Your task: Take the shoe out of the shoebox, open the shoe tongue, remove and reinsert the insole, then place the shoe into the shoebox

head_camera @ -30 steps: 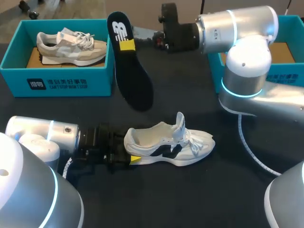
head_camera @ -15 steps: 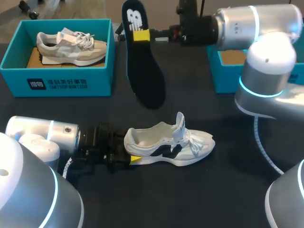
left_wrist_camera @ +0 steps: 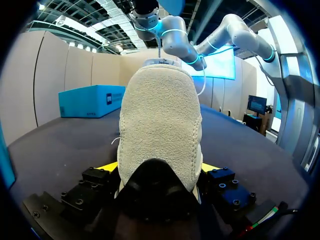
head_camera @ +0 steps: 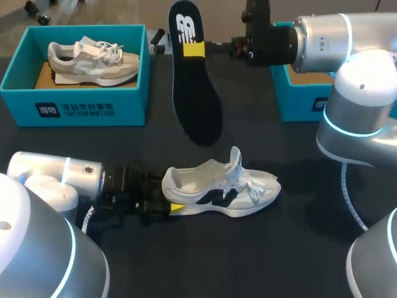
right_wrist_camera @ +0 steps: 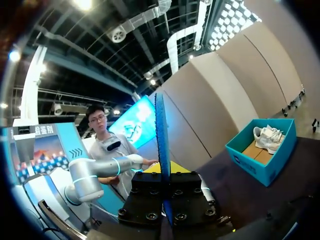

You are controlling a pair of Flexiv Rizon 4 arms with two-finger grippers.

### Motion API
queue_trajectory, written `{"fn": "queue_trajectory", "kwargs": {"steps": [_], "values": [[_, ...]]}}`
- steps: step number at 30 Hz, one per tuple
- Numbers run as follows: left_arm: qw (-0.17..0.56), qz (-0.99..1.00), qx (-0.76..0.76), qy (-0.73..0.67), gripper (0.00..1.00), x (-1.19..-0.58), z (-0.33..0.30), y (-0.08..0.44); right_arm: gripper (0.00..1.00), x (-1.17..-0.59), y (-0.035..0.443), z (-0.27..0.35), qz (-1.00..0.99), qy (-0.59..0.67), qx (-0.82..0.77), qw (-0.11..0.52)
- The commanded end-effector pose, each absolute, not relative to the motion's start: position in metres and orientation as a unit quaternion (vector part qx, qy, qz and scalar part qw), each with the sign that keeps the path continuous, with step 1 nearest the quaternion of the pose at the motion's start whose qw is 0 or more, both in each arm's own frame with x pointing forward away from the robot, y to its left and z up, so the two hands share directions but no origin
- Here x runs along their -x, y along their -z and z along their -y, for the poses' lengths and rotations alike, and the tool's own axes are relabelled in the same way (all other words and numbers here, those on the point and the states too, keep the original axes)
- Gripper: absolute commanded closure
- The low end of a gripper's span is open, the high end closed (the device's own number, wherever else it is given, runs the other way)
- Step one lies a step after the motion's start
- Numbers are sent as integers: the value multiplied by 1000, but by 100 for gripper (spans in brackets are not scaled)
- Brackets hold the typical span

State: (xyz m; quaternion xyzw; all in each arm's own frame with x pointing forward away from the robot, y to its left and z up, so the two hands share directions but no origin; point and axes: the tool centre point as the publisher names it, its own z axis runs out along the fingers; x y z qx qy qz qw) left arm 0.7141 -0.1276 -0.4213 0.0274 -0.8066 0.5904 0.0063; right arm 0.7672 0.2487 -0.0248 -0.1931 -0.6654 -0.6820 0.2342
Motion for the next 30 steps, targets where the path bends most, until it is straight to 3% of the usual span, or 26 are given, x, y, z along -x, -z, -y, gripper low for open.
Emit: {"fn": "queue_trajectory", "kwargs": {"steps": [1, 10, 30], "values": [[7, 807, -27, -589, 100, -714, 129, 421, 100, -761, 16, -230, 660, 679, 212, 241], [7, 807, -27, -589, 100, -714, 129, 421, 100, -750, 3, -203, 660, 637, 266, 296], [7, 807, -27, -589, 100, -714, 129, 421, 100, -697, -24, -171, 668, 598, 327, 298]]}}
